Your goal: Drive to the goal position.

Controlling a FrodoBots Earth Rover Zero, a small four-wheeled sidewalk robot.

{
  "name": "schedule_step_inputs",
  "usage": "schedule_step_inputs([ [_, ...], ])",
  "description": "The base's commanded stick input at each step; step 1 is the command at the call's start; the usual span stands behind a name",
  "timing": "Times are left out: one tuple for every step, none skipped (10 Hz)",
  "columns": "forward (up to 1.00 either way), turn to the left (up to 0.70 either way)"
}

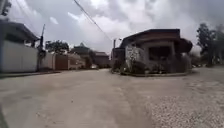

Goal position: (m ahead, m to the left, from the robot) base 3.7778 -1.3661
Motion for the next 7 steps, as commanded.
schedule_step_inputs([
  [0.50, 0.01],
  [0.50, 0.01],
  [0.50, 0.01],
  [0.50, 0.01],
  [0.50, 0.01],
  [0.50, 0.01],
  [0.50, 0.01],
])
